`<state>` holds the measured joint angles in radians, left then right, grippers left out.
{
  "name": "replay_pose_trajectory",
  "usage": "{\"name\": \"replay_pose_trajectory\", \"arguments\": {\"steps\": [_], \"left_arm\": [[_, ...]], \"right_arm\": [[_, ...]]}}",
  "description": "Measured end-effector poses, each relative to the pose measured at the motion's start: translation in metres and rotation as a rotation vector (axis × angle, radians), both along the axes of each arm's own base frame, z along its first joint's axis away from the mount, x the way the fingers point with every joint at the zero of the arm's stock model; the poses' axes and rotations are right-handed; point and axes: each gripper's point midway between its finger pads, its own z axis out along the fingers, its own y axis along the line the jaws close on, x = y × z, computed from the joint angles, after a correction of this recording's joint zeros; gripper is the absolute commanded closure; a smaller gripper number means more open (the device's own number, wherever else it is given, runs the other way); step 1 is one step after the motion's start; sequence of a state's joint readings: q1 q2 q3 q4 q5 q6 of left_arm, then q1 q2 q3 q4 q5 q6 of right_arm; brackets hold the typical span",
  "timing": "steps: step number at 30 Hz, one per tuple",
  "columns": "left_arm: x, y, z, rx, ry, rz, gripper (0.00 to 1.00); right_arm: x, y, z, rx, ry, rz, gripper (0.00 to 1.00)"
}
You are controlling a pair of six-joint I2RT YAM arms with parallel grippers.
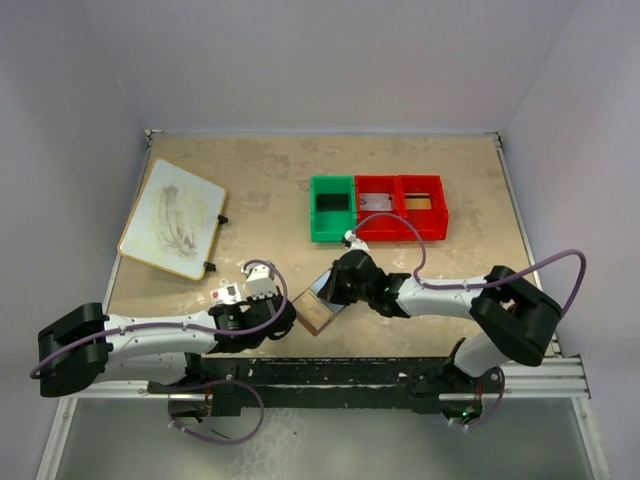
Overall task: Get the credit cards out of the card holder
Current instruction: Remove the credit card from the card holder.
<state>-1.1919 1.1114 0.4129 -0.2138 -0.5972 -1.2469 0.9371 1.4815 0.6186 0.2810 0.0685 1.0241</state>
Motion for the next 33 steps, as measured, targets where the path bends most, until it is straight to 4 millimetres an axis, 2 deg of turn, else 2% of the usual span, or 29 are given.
{"name": "replay_pose_trajectory", "arguments": {"steps": [6,20,26,33], "left_arm": [[-0.001,0.007,0.002,-0.010,-0.004,0.016,0.92],[-0.001,0.006,0.003,-0.021,-0.006,0.016,0.91],[-0.002,-0.005,0.002,-0.084,-0.008,0.001,0.89],[-0.002,-0.020,-0.011,-0.135,0.018,-0.001,0.87]], "right_arm": [[-0.007,-0.008,-0.031,-0.107,0.045,0.044,1.00],[-0.008,-0.005,-0.032,-0.102,0.052,0.061,1.00],[-0.006,-0.007,-0.033,-0.077,0.061,0.039,1.00],[-0.005,-0.008,-0.034,-0.011,0.080,0.033,1.00]]}}
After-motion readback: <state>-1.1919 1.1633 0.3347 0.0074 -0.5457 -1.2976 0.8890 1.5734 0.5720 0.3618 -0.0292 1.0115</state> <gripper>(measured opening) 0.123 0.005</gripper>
